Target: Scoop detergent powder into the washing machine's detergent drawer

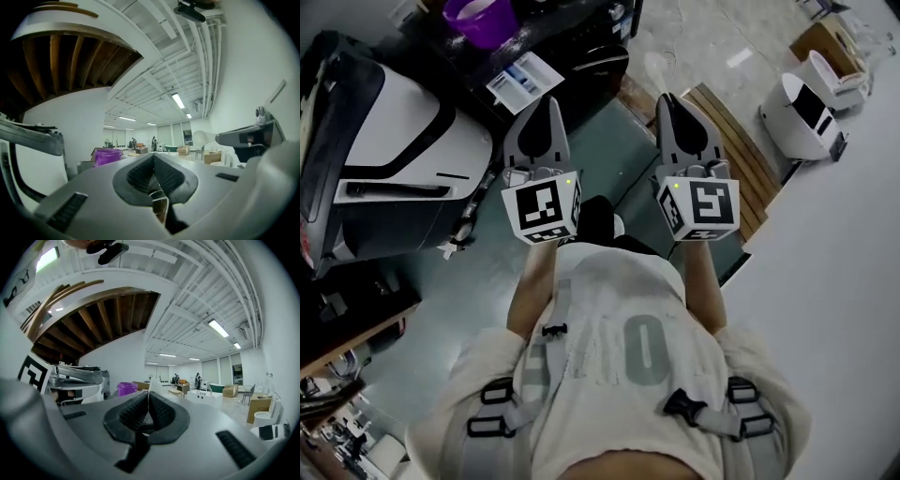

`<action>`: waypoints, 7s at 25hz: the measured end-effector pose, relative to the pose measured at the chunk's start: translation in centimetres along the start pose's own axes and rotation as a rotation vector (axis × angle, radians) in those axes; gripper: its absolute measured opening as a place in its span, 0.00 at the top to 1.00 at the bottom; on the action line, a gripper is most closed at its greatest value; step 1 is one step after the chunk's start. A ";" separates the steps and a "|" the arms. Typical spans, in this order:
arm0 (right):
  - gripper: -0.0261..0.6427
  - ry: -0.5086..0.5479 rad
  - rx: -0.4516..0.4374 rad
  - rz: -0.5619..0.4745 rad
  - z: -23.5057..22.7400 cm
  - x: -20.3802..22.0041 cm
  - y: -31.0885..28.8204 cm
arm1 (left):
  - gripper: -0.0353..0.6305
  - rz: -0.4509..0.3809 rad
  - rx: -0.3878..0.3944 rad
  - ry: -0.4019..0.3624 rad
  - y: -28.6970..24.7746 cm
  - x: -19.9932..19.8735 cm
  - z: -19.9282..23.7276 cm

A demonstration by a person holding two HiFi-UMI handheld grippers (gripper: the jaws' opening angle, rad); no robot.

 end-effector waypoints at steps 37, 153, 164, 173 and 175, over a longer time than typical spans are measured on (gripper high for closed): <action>0.94 -0.007 -0.315 0.013 8.1 -0.6 -32.4 | 0.92 0.058 -0.292 -0.018 -15.5 3.4 24.1; 0.94 -1.570 -0.705 0.674 10.0 2.6 -41.2 | 0.92 0.084 -0.305 -0.117 -16.6 4.8 26.2; 0.94 -1.527 -0.773 0.540 10.9 5.9 -34.7 | 0.92 0.101 -0.344 -0.132 -13.6 5.2 23.3; 0.94 -1.591 -0.730 0.500 12.6 10.1 -30.4 | 0.92 0.142 -0.360 -0.116 -12.0 6.7 22.1; 0.94 -1.591 -0.711 0.501 12.6 11.0 -29.5 | 0.92 0.139 -0.364 -0.107 -11.7 7.1 22.2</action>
Point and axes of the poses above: the fingertips, and each gripper's own axes: y backward along the fingers, z to its left, x out of its underside, the point moved 6 cm from there along y, backward along the fingers, and after that the axes turned 7 degrees about -y, right-handed, at the moved point
